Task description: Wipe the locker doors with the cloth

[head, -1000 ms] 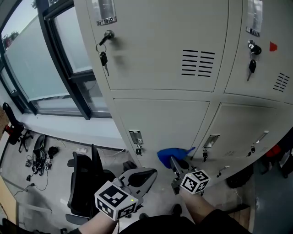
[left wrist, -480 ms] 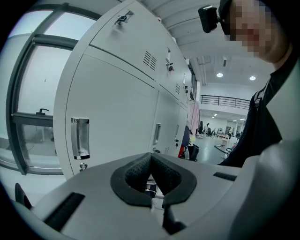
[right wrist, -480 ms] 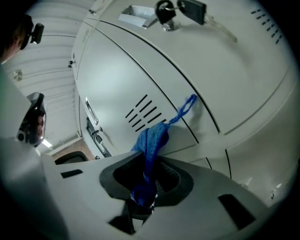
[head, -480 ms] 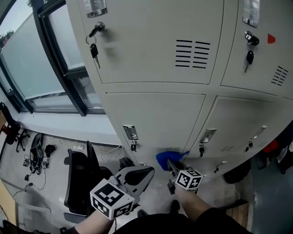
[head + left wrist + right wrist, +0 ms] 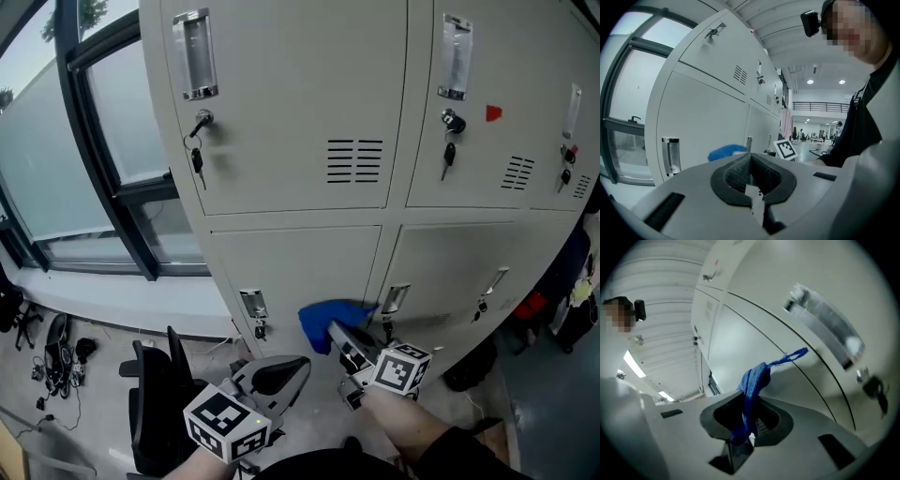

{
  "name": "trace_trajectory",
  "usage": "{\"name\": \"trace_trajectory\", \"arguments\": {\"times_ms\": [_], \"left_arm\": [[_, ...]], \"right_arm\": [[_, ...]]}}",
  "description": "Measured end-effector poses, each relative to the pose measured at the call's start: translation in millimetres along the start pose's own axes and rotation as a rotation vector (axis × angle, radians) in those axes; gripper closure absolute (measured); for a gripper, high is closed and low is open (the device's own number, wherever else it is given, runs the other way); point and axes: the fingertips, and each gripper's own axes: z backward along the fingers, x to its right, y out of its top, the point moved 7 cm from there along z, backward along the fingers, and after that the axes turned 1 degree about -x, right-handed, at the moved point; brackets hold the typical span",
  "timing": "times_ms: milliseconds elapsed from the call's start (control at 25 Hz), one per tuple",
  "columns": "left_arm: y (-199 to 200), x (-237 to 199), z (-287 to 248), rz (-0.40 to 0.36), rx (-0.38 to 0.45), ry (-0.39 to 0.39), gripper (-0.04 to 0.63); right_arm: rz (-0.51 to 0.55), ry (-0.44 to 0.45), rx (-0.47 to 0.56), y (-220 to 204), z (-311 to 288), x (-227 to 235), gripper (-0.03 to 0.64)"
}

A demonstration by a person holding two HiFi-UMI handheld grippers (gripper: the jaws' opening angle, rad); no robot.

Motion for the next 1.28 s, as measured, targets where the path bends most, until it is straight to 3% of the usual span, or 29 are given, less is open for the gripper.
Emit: {"name": "trace_trajectory", "arguments": {"times_ms": [240,480,800,1280], "left_arm": [[14.0,20.8,-11.8,-0.031,0.022,-0.067,0.589],[19.1,36.5,-19.9,-0.049,0.017,-0.104,0.589],[15.3,36.2,-25.9,-0.041,-0.011,-0.082,0.589],[0.4,31.6,-28.1,-0.032,-0.083,-0.039,0.589]], "right_arm": [[0.166,0.13,0.171,104.5,2.9,-65.4,0.569],[0.228,0.126,0.202,143.7,2.8,-76.6,0.569],[0.145,0.1,0.182,114.2,4.5,-42.9,0.569],[0.022,-0.032,0.04,6.5,21.0,48.1,0.569]]}}
